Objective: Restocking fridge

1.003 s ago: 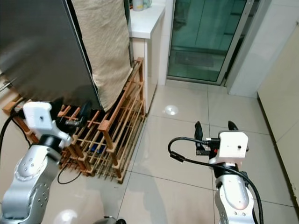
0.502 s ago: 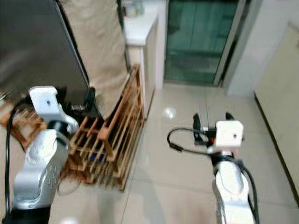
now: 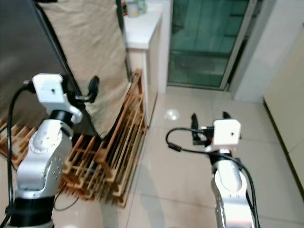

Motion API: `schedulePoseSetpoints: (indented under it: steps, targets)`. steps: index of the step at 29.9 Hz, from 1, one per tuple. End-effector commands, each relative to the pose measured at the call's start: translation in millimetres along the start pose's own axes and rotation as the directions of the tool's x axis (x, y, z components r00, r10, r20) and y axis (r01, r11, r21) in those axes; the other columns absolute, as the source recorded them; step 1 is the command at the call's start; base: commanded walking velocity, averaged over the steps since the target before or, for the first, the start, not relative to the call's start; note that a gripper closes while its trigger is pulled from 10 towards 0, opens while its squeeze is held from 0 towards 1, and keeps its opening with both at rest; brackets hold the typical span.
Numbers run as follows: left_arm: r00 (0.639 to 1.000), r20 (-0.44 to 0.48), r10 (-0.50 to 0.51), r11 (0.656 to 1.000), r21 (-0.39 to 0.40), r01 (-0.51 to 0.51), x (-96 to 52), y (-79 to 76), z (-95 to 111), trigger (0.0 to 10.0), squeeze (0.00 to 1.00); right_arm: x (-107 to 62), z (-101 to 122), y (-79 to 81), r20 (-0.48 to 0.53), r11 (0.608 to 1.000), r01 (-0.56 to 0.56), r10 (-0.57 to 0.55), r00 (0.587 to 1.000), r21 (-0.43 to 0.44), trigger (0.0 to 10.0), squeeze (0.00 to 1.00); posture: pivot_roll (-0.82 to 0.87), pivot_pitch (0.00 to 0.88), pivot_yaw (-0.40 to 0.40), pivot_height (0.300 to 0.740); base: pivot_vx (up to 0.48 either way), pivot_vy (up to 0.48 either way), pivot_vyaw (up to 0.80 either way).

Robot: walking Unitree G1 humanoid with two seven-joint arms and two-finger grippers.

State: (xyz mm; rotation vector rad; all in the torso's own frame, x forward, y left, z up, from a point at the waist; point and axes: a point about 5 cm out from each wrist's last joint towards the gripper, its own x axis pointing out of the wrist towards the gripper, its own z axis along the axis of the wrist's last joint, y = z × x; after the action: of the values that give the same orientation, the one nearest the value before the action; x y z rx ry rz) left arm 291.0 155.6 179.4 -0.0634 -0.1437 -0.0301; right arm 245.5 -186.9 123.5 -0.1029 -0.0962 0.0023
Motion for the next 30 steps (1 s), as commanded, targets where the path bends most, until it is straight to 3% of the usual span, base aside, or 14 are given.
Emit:
schedulePoseSetpoints:
  steps: [1,5,7,10,11,14,23,30]
  targets:
    - [1.000,0.004,-0.005,1.000,-0.003,0.005,2.1,-2.0,3,10.0,0.00,-1.3,-1,-2.1,-0.001,1.000,0.006,-0.006,1.000,-0.003,10.0,0.00,-0.08,0.000,0.075,0.740,0.000,0.000,0.00]
    - [1.000,0.005,-0.023,1.000,-0.006,0.023,6.0,-3.0,5,10.0,0.00,-1.4,-2,-0.2,-0.007,1.000,0.003,-0.003,1.000,0.002,10.0,0.00,-0.08,0.000,0.076,0.740,0.000,0.000,0.00]
    - [0.997,-0.031,-0.063,0.997,-0.034,0.062,14.7,-12.0,1,10.0,0.00,1.2,-1,0.9,-0.004,1.000,0.002,-0.002,1.000,0.011,10.0,0.00,-0.08,0.000,0.073,0.740,0.000,0.000,0.00]
    - [0.997,-0.067,-0.045,0.993,-0.116,0.037,31.5,-13.6,-2,10.0,0.00,5.3,2,2.3,0.007,1.000,-0.003,0.003,1.000,0.017,10.0,0.00,-0.08,0.000,0.069,0.740,0.000,0.000,0.00]
    - [0.997,-0.069,-0.036,0.994,-0.110,0.028,41.1,-13.7,0,10.0,0.00,7.2,4,4.0,0.015,1.000,-0.014,0.014,1.000,0.017,10.0,0.00,-0.09,0.000,0.072,0.740,0.000,0.000,0.00]
    - [0.998,-0.059,-0.034,0.995,-0.097,0.029,48.1,-15.4,6,10.0,0.00,7.8,6,4.5,0.020,1.000,-0.019,0.019,1.000,0.015,10.0,0.00,-0.09,0.000,0.078,0.740,0.000,0.000,0.00]
    - [0.999,-0.043,-0.031,0.994,-0.104,0.026,54.8,-16.0,10,10.0,0.00,4.1,3,5.7,0.006,1.000,-0.015,0.015,1.000,0.019,10.0,0.00,-0.10,0.000,0.079,0.740,0.000,0.000,0.00]
    - [0.996,-0.048,-0.070,0.991,-0.117,0.064,49.8,-24.1,10,10.0,0.00,3.0,1,3.8,-0.005,1.000,-0.014,0.014,1.000,0.013,10.0,0.00,-0.10,0.000,0.078,0.740,0.000,0.000,0.00]
